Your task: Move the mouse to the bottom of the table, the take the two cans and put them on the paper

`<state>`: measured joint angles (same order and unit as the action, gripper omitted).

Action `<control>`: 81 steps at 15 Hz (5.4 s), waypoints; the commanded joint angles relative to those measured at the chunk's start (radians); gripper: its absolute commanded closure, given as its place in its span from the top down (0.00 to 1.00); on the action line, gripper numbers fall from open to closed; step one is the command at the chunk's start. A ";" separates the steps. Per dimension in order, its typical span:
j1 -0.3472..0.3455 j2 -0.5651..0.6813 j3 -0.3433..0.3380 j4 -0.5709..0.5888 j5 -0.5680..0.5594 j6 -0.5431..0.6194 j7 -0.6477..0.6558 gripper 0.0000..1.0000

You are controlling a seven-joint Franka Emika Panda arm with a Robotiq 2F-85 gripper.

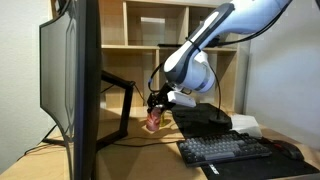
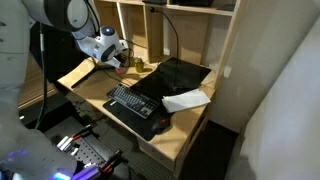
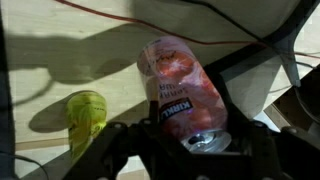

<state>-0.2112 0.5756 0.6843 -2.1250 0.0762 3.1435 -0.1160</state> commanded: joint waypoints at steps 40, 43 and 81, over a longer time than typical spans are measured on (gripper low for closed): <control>-0.295 -0.439 -0.703 -0.214 -0.107 -0.030 0.872 0.41; -0.308 -0.450 -0.698 -0.214 -0.139 -0.037 0.911 0.66; 0.153 0.256 -0.986 0.572 -0.143 -0.413 1.199 0.41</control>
<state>-0.0579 0.7987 -0.2937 -1.5910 -0.1109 2.7497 1.1184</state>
